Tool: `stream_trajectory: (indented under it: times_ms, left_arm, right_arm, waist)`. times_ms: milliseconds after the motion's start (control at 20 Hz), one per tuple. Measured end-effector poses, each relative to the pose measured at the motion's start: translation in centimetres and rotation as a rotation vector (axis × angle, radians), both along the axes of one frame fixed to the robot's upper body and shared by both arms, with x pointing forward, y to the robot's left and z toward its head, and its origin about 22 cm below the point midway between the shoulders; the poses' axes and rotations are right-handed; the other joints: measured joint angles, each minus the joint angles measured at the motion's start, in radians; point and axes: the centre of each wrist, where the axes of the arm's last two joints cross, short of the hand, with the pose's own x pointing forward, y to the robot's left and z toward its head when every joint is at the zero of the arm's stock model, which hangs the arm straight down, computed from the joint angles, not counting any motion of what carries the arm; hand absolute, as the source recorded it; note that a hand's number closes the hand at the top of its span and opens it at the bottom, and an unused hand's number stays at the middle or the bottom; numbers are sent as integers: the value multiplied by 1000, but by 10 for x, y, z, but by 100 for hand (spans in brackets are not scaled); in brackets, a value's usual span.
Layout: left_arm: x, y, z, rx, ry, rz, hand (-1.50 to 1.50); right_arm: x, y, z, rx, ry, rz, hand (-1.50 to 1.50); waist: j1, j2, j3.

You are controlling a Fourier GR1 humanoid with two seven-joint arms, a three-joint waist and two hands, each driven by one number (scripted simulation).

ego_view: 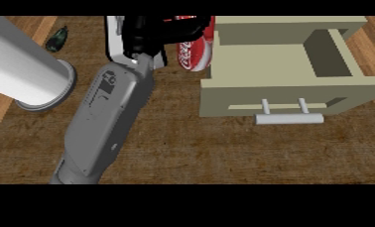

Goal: Pick up the can, place it into the drawer and close the drawer

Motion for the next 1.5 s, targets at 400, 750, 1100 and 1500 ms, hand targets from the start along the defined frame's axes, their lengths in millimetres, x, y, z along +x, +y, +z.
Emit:
stream_trajectory:
  times_ms: [400, 750, 1100, 1500]
  left_arm:
    - [15, -37, 21, 18, -9, -3, 150]
    - [28, -64, 36, 42, -6, -9, 150]
    - [33, -84, 40, 60, 13, -8, 150]
    - [35, -100, 36, 93, 37, 10, 150]
  right_arm:
    - [10, -5, 0, 0, -7, 4, -150]
    - [14, 1, 6, -4, -10, 19, -150]
    - [13, 3, 5, -2, -21, 26, -150]
    - [20, 3, 7, -7, -24, 43, -150]
  waist:
    - [-6, 2, 0]
    - [-17, 4, 0]
    - [-35, 7, 1]
    - [-47, 11, 1]
